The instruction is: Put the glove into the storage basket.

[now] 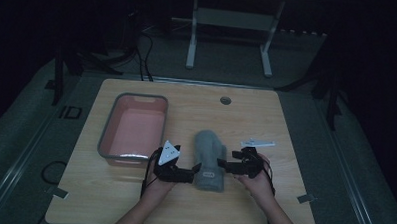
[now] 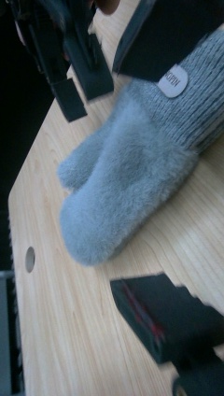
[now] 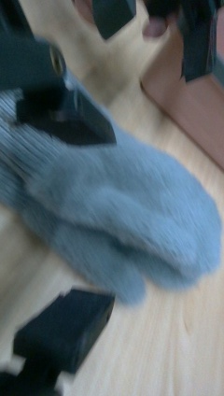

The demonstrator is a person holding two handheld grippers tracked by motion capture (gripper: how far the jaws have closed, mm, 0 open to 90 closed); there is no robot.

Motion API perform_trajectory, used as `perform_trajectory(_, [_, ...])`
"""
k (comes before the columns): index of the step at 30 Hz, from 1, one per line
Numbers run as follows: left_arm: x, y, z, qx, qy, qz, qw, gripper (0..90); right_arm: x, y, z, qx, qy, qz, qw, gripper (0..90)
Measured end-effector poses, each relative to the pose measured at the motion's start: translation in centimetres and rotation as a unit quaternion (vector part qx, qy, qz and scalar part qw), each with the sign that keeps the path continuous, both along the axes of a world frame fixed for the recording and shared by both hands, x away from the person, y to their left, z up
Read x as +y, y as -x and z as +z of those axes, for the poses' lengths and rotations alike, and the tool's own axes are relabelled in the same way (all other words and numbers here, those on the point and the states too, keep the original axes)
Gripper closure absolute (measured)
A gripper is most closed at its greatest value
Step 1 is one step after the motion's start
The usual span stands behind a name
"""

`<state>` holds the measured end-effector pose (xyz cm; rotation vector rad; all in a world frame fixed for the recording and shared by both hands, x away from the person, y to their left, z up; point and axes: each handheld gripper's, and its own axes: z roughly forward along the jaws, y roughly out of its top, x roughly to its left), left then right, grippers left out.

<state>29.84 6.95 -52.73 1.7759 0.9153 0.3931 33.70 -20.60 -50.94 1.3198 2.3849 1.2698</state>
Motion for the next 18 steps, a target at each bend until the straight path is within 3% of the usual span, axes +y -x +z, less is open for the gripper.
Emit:
perform_trajectory(1, [0.0,-0.3,0.0,0.004,0.000,-0.003,1.0000,4.5,0.1,-0.1,0.0,0.002,-0.007,-0.006,1.0000,35.6])
perform_trajectory(4, [-0.3,-1.0,-0.2,0.025,-0.007,-0.013,0.9996,8.0,0.8,-0.4,0.2,-0.018,0.009,-0.015,0.9997,46.4])
perform_trajectory(7, [-0.9,-1.6,-0.4,0.041,-0.017,-0.020,0.9988,11.0,1.2,-0.9,0.0,-0.019,0.019,-0.027,0.9993,50.8])
perform_trajectory(12, [-1.6,-2.3,-0.9,0.070,-0.022,-0.026,0.9970,14.9,1.3,-1.1,-1.3,0.008,0.035,-0.030,0.9989,46.3])
perform_trajectory(14, [-1.9,-2.6,-1.1,0.075,-0.029,-0.031,0.9963,15.0,0.8,-1.1,-2.0,0.031,0.029,-0.030,0.9987,44.1])
perform_trajectory(16, [-2.3,-2.8,-1.4,0.076,-0.055,-0.035,0.9950,14.9,0.4,-1.1,-2.7,0.042,0.029,-0.033,0.9981,44.1])
perform_trajectory(18, [-2.5,-3.1,-1.6,0.085,-0.055,-0.036,0.9942,14.9,0.1,-1.3,-3.1,0.053,0.016,-0.032,0.9980,44.7])
